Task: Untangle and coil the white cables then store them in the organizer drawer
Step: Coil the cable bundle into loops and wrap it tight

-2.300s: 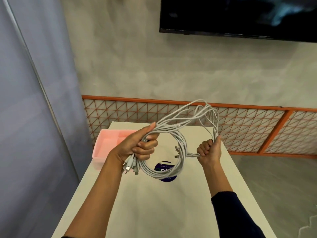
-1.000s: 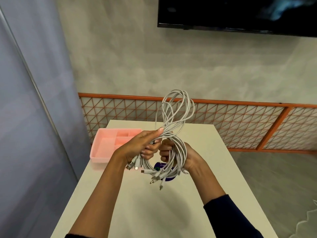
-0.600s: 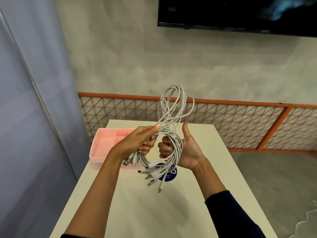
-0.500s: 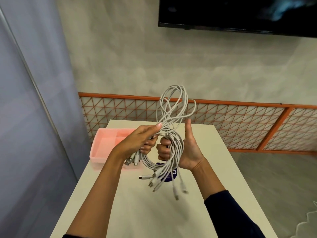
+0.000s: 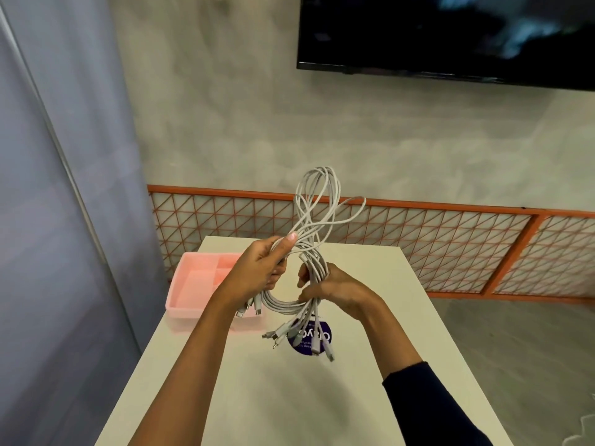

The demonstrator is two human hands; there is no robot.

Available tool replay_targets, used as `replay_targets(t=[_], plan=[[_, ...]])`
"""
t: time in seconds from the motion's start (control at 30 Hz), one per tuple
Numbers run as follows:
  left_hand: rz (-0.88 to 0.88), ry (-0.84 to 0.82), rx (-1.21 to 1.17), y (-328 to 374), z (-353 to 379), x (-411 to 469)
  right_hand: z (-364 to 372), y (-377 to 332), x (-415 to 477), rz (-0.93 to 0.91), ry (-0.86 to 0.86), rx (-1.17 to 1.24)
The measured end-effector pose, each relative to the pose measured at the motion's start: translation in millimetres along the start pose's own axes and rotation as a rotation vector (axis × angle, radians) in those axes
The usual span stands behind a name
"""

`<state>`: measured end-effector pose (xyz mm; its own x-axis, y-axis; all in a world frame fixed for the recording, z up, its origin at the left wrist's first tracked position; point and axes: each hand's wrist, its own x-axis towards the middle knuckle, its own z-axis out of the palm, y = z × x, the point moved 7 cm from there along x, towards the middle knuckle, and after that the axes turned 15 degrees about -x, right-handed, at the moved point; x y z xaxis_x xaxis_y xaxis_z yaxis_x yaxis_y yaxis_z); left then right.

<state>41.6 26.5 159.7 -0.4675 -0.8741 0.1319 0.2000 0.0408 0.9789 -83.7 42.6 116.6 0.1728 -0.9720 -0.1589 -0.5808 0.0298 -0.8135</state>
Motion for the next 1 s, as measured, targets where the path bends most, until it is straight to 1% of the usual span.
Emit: replay_targets(t=[0.03,0.13,0.17,0.3,0.37,0.47,0.63,0.73,0.8,0.87,0.93,1.0], plan=[[0.025,0.018,0.012,2.2,-1.0,0.9,-1.0,1.8,0.4,0.047,0.046,-0.014],[0.101,0.079,0.043,5.1,-4.3,3.5,1.5,17.7,2.3,0.267,0.162,0.015],[0.120,0.105,0.046,4.5,-5.8,4.3,4.0,18.7,1.2,0.319,0.182,-0.018],[0.180,0.211,0.124,-1.8,-13.4,8.0,13.1,8.2,0.9,0.413,0.201,-0.285],[0.189,0.266,0.162,-7.0,-19.3,8.9,16.3,6.5,2.2,0.429,0.146,-0.444],[0.186,0.342,0.203,-16.4,-27.7,7.6,18.1,-3.1,-0.9,0.386,0.068,-0.676],[0.171,0.397,0.221,-28.1,-33.0,4.8,13.4,-12.9,-3.9,0.383,0.046,-0.862],[0.182,0.410,0.288,-29.1,-33.7,4.8,9.0,-20.1,-9.6,0.372,0.068,-0.967],[0.183,0.419,0.339,-31.0,-36.9,4.6,3.2,-29.8,-11.1,0.291,0.085,-0.916],[0.174,0.428,0.350,-34.1,-42.5,3.5,-6.4,-39.8,-13.9,0.172,0.091,-0.742],[0.152,0.453,0.295,-39.0,-50.7,2.3,-18.1,-46.5,-19.6,0.043,0.086,-0.609],[0.122,0.492,0.198,-43.3,-59.3,2.2,-27.5,-44.0,-24.7,-0.048,0.105,-0.494]])
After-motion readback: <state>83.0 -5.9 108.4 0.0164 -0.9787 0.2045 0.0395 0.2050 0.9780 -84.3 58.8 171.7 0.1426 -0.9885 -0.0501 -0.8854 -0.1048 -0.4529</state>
